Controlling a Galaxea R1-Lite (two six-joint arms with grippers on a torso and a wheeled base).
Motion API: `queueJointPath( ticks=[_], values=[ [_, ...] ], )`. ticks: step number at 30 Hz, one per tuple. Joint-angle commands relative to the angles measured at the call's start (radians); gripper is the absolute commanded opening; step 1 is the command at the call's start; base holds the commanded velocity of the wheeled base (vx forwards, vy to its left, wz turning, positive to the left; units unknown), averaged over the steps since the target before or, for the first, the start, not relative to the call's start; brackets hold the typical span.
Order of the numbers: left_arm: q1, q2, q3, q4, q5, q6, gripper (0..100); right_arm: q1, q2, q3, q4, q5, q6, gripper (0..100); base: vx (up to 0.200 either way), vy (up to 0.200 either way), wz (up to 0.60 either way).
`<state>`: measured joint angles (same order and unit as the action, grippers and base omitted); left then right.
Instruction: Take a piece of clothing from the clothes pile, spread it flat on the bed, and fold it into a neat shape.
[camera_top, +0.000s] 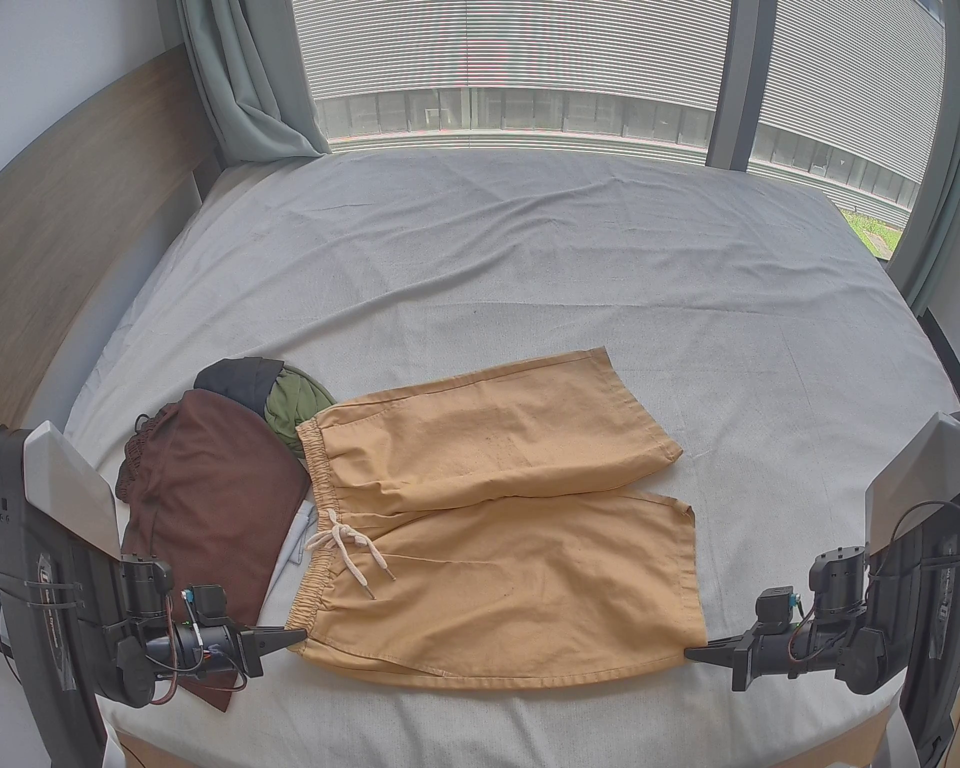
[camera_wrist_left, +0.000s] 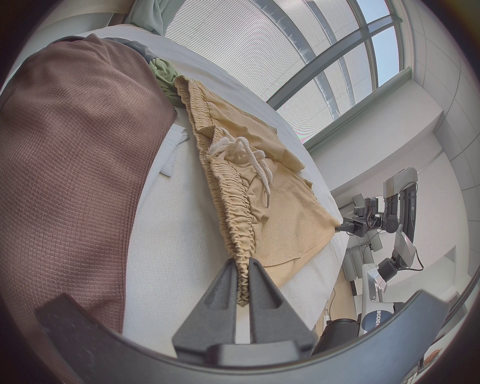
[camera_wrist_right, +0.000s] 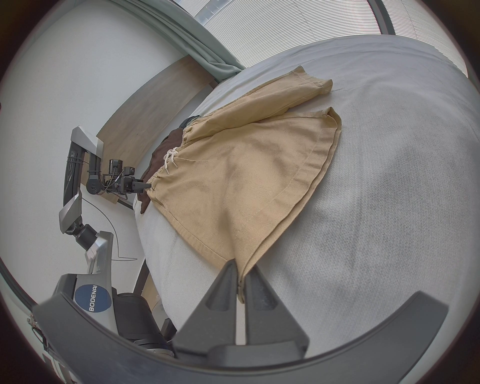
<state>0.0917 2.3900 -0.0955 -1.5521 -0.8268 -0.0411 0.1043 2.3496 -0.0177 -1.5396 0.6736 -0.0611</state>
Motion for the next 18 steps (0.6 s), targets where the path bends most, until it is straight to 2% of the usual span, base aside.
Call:
queueJointPath(
  ticks=[1,10,18],
  values=[
    [0.000,0.006,0.003,0.000,-0.008,0.007,0,0.000,-0.007,0.016,-0.001,0.001,0.000,0,0.000,0.000,0.00],
    [0.016,0.006,0.027,0.000,-0.040,0.052,0,0.002,-0.006,0.016,0.001,0.001,-0.002,0,0.000,0.000,0.00],
    [0.019,0.011,0.066,0.001,-0.069,0.105,0,-0.001,-0.013,0.016,0.078,0.004,-0.069,0,0.000,0.000,0.00]
  ],
)
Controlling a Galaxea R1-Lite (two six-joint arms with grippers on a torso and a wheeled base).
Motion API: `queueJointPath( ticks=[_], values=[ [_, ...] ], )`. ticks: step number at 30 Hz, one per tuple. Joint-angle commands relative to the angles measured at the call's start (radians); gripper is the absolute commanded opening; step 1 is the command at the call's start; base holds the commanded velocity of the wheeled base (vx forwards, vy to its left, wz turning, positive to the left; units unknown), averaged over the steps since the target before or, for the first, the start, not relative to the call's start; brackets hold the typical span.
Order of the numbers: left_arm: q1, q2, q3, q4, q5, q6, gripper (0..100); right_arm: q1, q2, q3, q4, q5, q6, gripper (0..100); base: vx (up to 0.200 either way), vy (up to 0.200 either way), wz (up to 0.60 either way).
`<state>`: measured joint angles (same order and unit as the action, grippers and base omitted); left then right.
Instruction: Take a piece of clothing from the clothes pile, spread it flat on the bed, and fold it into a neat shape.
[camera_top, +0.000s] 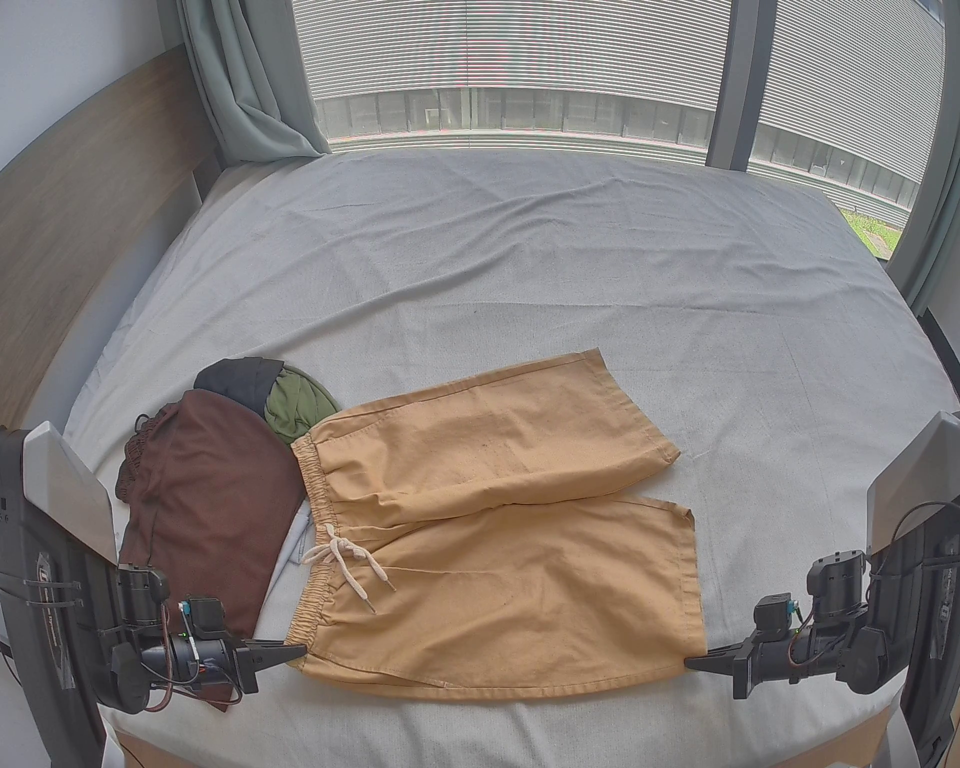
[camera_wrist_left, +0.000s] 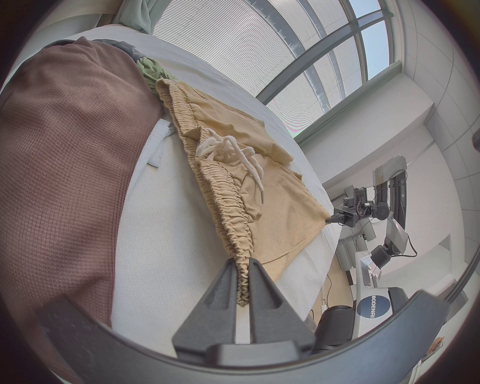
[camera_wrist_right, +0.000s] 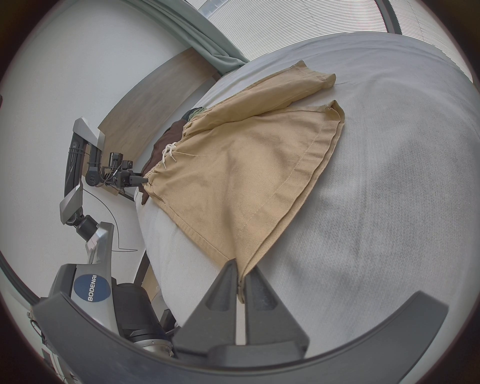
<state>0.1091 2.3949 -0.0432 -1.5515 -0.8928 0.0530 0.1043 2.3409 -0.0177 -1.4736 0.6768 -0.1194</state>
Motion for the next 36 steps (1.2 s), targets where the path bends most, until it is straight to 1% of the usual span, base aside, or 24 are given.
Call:
queueJointPath(
  ticks=[1,7,8,13,17,26,29,32,34,36],
  values=[
    [0.001,0.009,0.013,0.001,-0.005,0.016,0,-0.001,-0.008,0.016,0.016,0.001,-0.014,0,0.000,0.000,0.00],
    [0.011,0.010,0.032,0.001,-0.008,0.028,0,-0.003,-0.011,0.016,0.026,0.015,-0.028,0,0.000,0.000,0.00],
    [0.012,0.010,0.040,0.002,-0.018,0.036,0,-0.009,-0.011,0.016,0.033,0.018,-0.039,0,0.000,0.000,0.00],
    [0.023,0.044,0.039,0.001,-0.023,0.079,0,-0.024,-0.029,0.016,0.081,0.052,-0.085,0,0.000,0.000,0.00],
    [0.027,0.055,0.037,0.001,-0.025,0.111,0,-0.034,-0.032,0.016,0.070,0.064,-0.085,0,0.000,0.000,0.00],
    [0.027,0.047,0.039,-0.001,-0.029,0.111,0,-0.038,-0.032,0.013,0.062,0.066,-0.083,0,0.000,0.000,0.00],
    [0.027,0.041,0.042,-0.001,-0.061,0.111,0,-0.038,-0.041,0.008,0.052,0.075,-0.082,0,0.000,0.000,0.00],
    [0.027,0.032,0.042,-0.001,-0.074,0.105,0,-0.038,-0.058,0.010,0.022,0.087,-0.068,0,0.000,0.000,0.00],
    [0.027,0.010,0.039,-0.001,-0.077,0.096,0,-0.034,-0.075,0.015,-0.017,0.093,-0.029,0,0.000,0.000,0.00],
    [0.023,-0.003,0.039,-0.001,-0.077,0.079,0,-0.032,-0.083,0.015,-0.031,0.093,-0.017,0,0.000,0.000,0.00]
  ],
)
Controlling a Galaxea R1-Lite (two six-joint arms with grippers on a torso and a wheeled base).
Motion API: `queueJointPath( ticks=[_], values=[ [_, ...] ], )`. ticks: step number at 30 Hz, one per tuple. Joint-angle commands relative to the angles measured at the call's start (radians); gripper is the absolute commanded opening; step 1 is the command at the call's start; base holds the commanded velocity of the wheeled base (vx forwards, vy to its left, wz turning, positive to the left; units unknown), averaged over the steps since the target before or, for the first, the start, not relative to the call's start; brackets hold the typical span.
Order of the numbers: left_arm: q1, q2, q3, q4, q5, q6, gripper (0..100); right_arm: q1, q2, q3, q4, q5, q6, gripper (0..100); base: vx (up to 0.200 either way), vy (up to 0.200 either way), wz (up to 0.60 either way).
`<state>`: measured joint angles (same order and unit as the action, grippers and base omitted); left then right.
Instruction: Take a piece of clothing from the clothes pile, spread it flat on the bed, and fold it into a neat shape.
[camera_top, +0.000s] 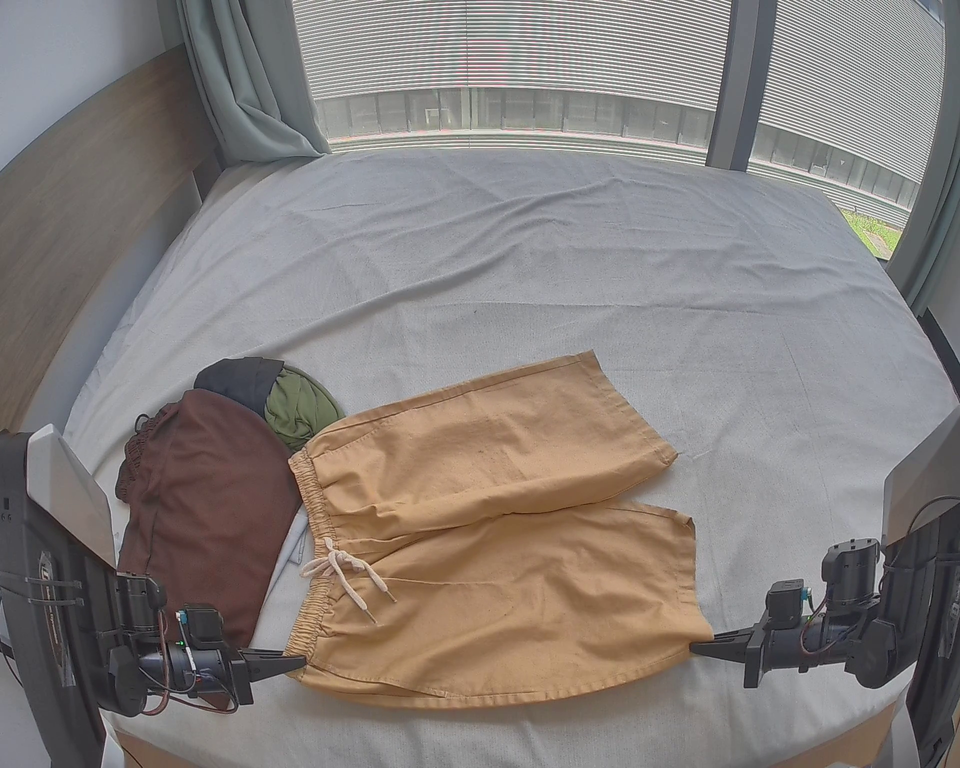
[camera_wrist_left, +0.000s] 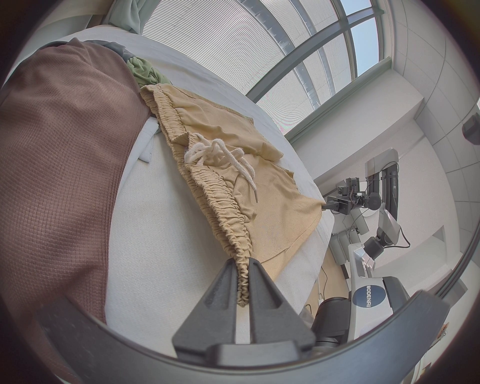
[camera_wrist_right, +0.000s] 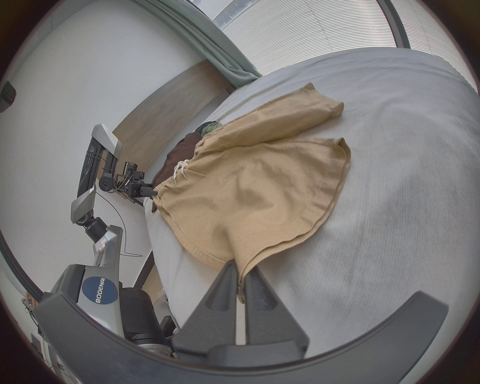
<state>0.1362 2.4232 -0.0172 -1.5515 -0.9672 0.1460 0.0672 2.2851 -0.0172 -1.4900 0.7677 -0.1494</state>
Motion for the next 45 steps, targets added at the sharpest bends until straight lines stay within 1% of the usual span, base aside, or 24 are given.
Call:
queueJointPath(
  ticks=[1,5,11,14,19,22,24,25,26,28,38,41,42,45],
  values=[
    [-0.009,-0.039,0.013,-0.001,-0.002,-0.023,0,0.005,-0.032,0.016,-0.018,0.002,0.013,0,0.000,0.000,0.00],
    [-0.010,-0.058,0.006,-0.001,-0.004,-0.048,0,0.005,-0.032,0.014,-0.019,0.002,0.013,0,0.000,0.000,0.00],
    [-0.012,-0.064,-0.006,-0.002,-0.010,-0.059,0,0.008,-0.033,0.014,-0.021,0.002,0.013,0,0.000,0.000,0.00],
    [-0.017,-0.079,-0.018,-0.002,-0.013,-0.091,0,0.008,-0.035,0.013,-0.030,0.010,0.017,0,0.000,0.000,0.00],
    [-0.026,-0.142,-0.050,-0.002,-0.015,-0.178,0,0.011,-0.090,-0.013,-0.050,0.016,0.086,0,0.000,0.000,0.00],
    [-0.043,-0.202,-0.063,-0.002,-0.015,-0.255,0,0.013,-0.144,-0.043,-0.050,0.016,0.152,0,0.000,0.000,0.00],
    [-0.049,-0.220,-0.066,-0.002,-0.015,-0.279,0,0.013,-0.162,-0.052,-0.050,0.016,0.172,0,0.000,0.000,0.00],
    [-0.055,-0.245,-0.075,-0.002,-0.015,-0.321,0,0.016,-0.191,-0.066,-0.050,0.016,0.206,0,0.000,0.000,0.00],
    [-0.056,-0.257,-0.081,-0.002,-0.015,-0.341,0,0.017,-0.203,-0.072,-0.050,0.016,0.225,0,0.000,0.000,0.00],
    [-0.058,-0.265,-0.090,-0.002,-0.015,-0.362,0,0.019,-0.219,-0.079,-0.050,0.018,0.241,0,0.000,0.000,0.00],
    [-0.055,-0.262,-0.132,-0.002,-0.013,-0.373,0,0.019,-0.263,-0.086,-0.050,0.018,0.254,0,0.000,0.000,0.00],
    [-0.050,-0.263,-0.145,-0.002,-0.013,-0.391,0,0.019,-0.276,-0.098,-0.050,0.018,0.275,0,0.000,0.000,0.00],
    [-0.050,-0.266,-0.147,-0.002,-0.013,-0.413,0,0.020,-0.282,-0.107,-0.050,0.016,0.290,0,0.000,0.000,0.00],
    [-0.049,-0.268,-0.159,-0.002,-0.013,-0.430,0,0.020,-0.282,-0.124,-0.050,0.016,0.301,0,0.000,0.000,0.00]
  ],
)
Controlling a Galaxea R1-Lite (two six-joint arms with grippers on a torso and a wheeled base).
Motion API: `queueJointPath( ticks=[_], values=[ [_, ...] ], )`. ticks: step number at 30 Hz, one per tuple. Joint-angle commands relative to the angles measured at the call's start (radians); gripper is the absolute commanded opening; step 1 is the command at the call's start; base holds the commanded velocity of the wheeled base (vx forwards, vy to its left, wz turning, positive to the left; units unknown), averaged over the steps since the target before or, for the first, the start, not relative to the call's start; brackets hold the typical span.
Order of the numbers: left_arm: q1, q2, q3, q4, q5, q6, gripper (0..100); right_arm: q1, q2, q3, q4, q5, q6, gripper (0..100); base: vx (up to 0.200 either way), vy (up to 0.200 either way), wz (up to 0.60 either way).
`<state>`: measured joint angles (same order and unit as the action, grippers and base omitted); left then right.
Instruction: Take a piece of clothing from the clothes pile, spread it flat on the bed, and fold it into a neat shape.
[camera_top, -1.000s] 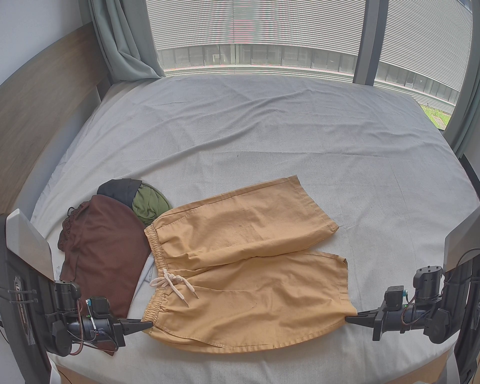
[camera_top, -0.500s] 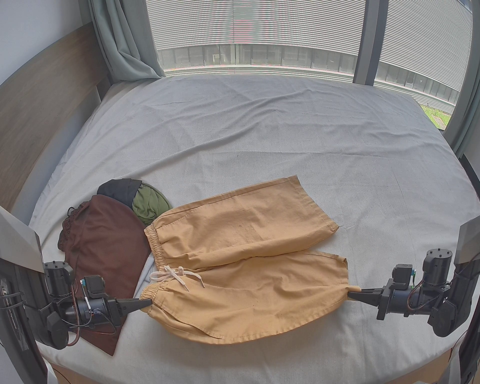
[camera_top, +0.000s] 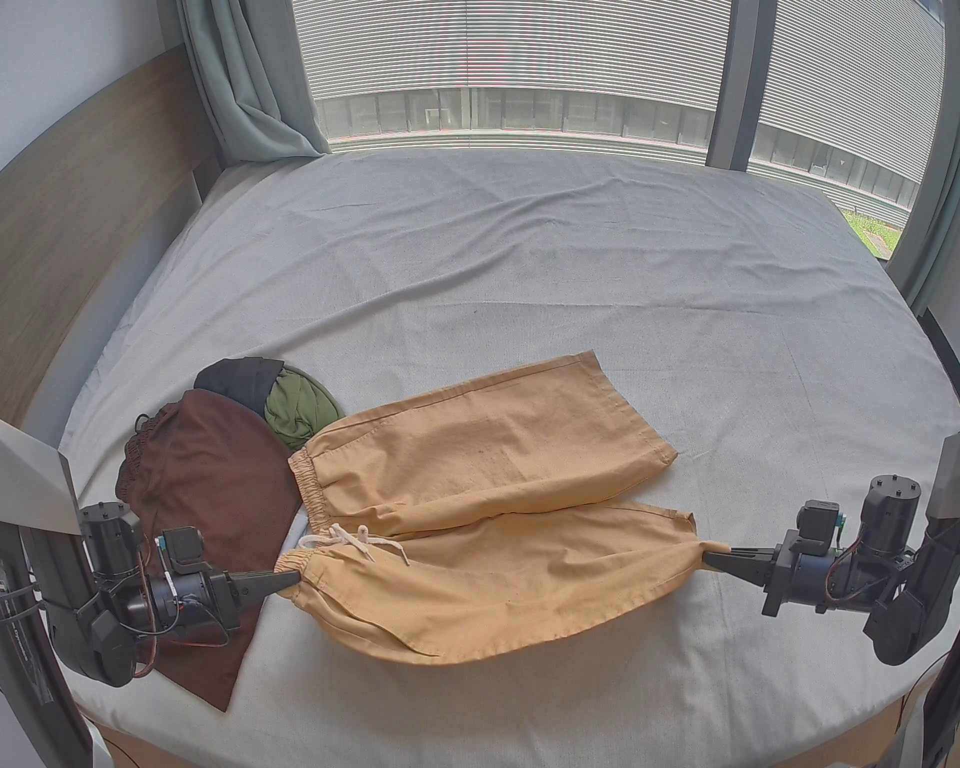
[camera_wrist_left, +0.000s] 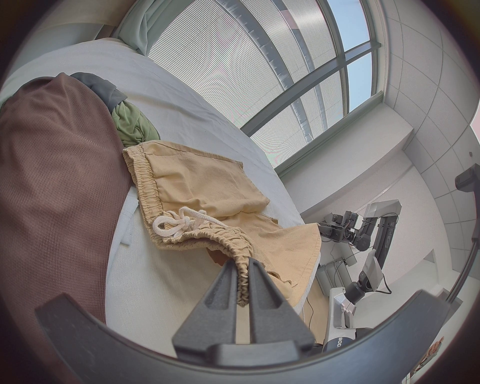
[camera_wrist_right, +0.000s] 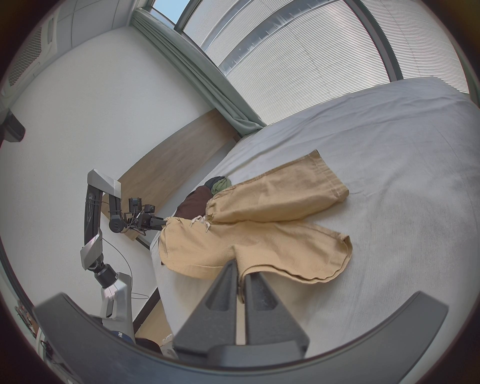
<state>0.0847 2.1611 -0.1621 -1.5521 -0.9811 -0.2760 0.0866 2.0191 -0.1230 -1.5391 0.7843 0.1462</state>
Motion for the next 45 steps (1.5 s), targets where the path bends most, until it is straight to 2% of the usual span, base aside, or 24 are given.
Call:
queueJointPath(
  ticks=[1,9,19,25,38,45],
  values=[
    [0.004,-0.007,-0.022,-0.002,0.001,-0.009,0,0.001,-0.014,-0.030,-0.001,-0.003,0.009,0,0.000,0.000,0.00],
    [0.007,-0.020,-0.054,-0.002,0.002,-0.049,0,0.012,-0.014,-0.086,-0.001,-0.013,0.055,0,0.000,0.000,0.00],
    [0.017,-0.020,-0.083,-0.002,0.012,-0.075,0,0.022,-0.010,-0.156,-0.001,-0.017,0.070,0,0.000,0.000,0.00],
    [0.027,-0.021,-0.102,-0.002,0.015,-0.095,0,0.033,-0.008,-0.195,-0.001,-0.060,0.084,0,0.000,0.000,0.00],
    [0.032,-0.043,-0.131,-0.002,0.065,-0.124,0,0.038,0.047,-0.297,-0.001,-0.065,0.101,0,0.000,0.000,0.00],
    [0.024,-0.041,-0.131,0.000,0.068,-0.126,0,0.039,0.061,-0.411,0.001,-0.095,0.174,0,0.000,0.000,0.00]
  ],
)
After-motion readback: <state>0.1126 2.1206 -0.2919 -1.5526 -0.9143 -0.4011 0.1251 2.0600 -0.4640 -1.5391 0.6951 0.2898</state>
